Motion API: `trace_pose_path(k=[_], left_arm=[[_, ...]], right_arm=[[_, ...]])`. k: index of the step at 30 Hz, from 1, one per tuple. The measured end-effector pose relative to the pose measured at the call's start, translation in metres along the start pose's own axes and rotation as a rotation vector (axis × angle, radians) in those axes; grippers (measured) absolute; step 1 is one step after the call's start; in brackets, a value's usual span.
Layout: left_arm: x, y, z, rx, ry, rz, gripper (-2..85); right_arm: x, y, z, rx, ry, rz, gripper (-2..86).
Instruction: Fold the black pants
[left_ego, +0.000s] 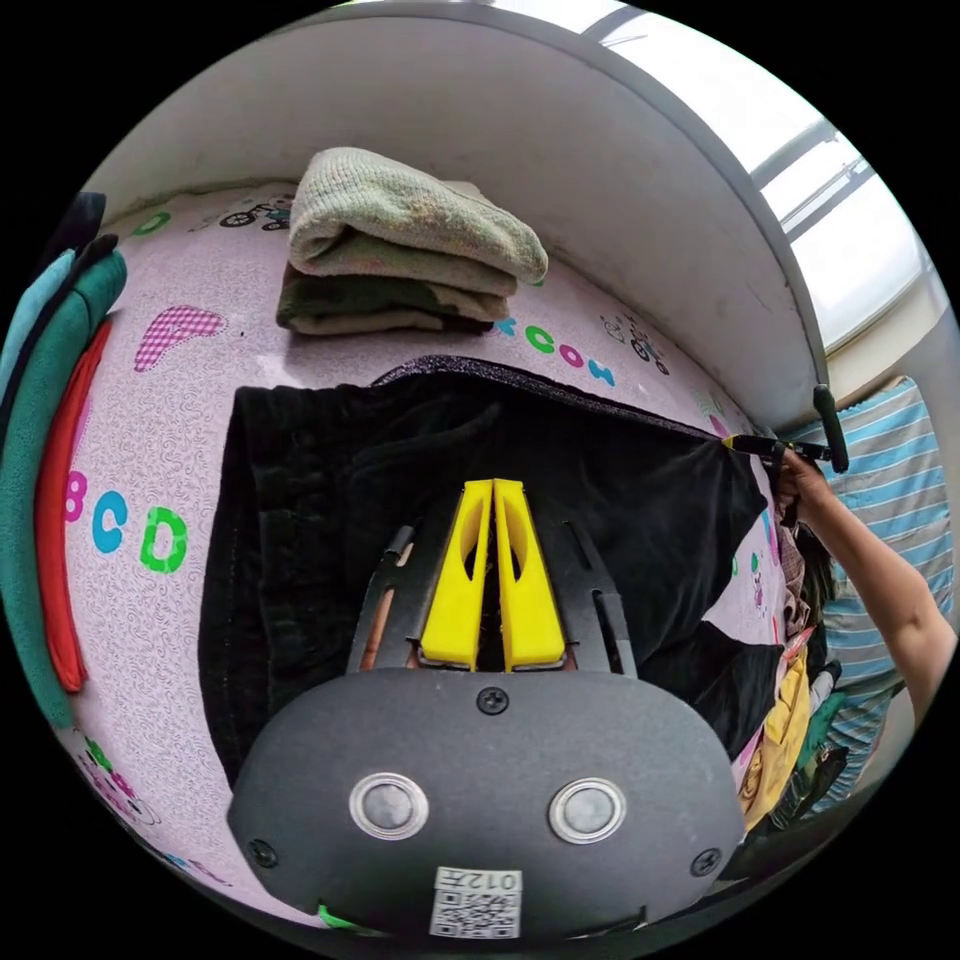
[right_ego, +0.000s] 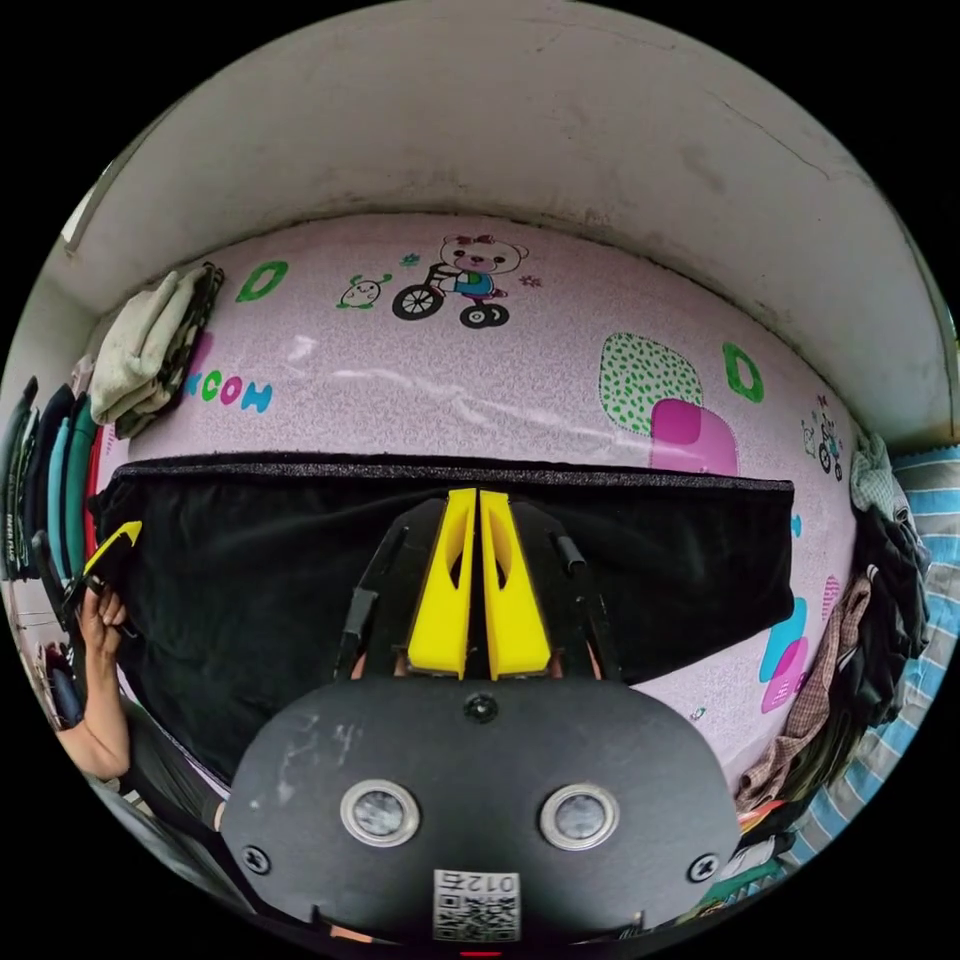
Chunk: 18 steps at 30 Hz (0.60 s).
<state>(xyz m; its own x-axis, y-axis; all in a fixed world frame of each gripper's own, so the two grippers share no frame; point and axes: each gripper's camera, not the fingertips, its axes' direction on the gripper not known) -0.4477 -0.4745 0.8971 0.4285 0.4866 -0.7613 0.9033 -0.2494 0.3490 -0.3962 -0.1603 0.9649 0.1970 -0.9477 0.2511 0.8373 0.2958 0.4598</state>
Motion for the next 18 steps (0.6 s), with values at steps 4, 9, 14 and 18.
trace_pose_path(k=[4,9,14,18], left_arm=[[-0.002,0.001,-0.004,0.04,-0.009,-0.029,0.8],[-0.003,0.004,-0.004,0.07,-0.001,-0.058,0.9],[0.008,0.003,-0.008,0.08,0.01,-0.032,1.0],[0.041,-0.007,-0.016,0.014,-0.006,0.133,1.0]], right_arm=[[-0.007,-0.012,0.025,-0.021,0.023,0.017,-0.9],[-0.016,-0.014,0.052,-0.051,0.05,0.029,-0.8],[-0.017,-0.002,0.035,0.006,0.015,0.035,0.5],[-0.06,0.02,0.015,0.084,-0.077,-0.115,3.8]])
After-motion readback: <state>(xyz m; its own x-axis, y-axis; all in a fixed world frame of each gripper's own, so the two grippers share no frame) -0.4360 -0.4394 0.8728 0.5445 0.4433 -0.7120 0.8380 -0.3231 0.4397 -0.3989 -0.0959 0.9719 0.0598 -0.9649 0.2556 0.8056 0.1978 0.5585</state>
